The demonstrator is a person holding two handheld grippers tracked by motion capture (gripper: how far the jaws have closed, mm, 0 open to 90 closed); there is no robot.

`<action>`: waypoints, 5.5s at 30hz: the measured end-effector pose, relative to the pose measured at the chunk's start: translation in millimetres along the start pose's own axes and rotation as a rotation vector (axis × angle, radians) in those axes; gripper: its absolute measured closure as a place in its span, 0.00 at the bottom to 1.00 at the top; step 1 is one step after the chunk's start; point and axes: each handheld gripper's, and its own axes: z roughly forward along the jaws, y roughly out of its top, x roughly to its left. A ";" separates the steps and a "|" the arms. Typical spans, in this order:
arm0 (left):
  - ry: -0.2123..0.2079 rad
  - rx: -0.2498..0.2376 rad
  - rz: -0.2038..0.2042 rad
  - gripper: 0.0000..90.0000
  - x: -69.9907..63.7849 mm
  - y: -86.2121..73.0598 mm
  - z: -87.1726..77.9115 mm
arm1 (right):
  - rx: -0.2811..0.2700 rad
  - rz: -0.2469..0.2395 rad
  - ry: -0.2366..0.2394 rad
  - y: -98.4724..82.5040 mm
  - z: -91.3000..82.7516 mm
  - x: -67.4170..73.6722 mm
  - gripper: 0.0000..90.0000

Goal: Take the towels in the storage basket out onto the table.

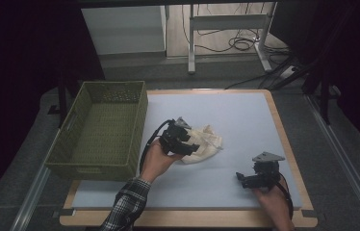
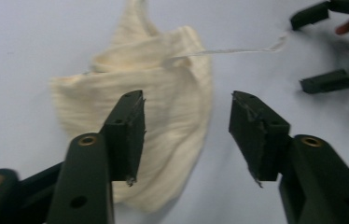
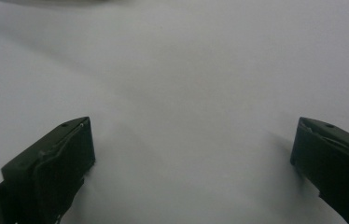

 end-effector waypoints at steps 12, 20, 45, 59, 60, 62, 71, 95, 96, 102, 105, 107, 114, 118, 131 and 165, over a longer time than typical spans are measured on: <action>0.093 0.095 0.002 0.55 4.4 -4.9 70.9 | 0.000 0.001 0.001 0.0 0.0 -0.1 0.00; 0.101 0.071 -0.053 0.92 16.0 -11.8 74.2 | 0.002 0.003 0.001 0.2 -0.2 0.1 0.00; 0.081 -0.086 -0.142 0.95 41.1 -17.1 3.8 | -0.024 0.009 0.228 66.2 36.8 9.4 0.57; 0.146 -0.112 -0.179 0.96 53.3 -27.4 -11.7 | 0.068 -0.130 0.155 101.8 74.9 31.8 0.98; 0.147 -0.116 -0.184 0.95 53.7 -28.3 -12.3 | 0.068 -0.137 0.150 100.4 70.4 30.8 0.98; 0.155 -0.114 -0.186 0.95 54.1 -29.3 -12.5 | 0.043 -0.130 0.147 96.5 57.8 24.8 0.98; 0.189 -0.112 -0.203 0.95 51.2 -29.3 -14.0 | 0.021 -0.065 0.106 58.6 -0.1 -18.1 0.98; 0.213 -0.097 -0.278 0.51 55.4 -57.2 -2.6 | -0.023 0.019 0.160 53.6 -5.8 -48.5 0.67; 0.214 -0.097 -0.282 0.50 57.8 -56.3 -0.4 | -0.023 0.019 0.165 58.0 0.0 -48.0 0.67; 0.235 -0.057 -0.304 0.49 68.7 -56.8 18.9 | 0.044 -0.052 0.164 71.1 38.3 -34.6 0.64; 0.209 -0.043 -0.310 0.57 72.0 -59.6 25.2 | 0.066 -0.097 0.138 69.5 45.7 -27.3 0.67; 0.179 0.011 -0.293 0.76 71.7 -63.7 33.4 | 0.060 -0.087 0.146 68.9 45.1 -22.3 0.80; 0.199 -0.050 -0.286 0.96 54.9 -73.0 12.3 | 0.066 -0.113 0.158 71.3 30.6 -16.6 0.99; 0.209 -0.082 -0.272 0.96 36.0 -87.5 -4.0 | 0.004 -0.106 0.173 67.7 5.8 -19.9 0.98; 0.243 -0.116 -0.206 0.99 -25.1 -119.1 -23.0 | -0.126 -0.051 0.243 19.9 -61.3 -34.9 0.98; 0.162 -0.078 -0.219 0.96 -45.4 -140.3 -47.4 | -0.128 -0.119 0.280 -3.5 -89.1 -11.2 0.97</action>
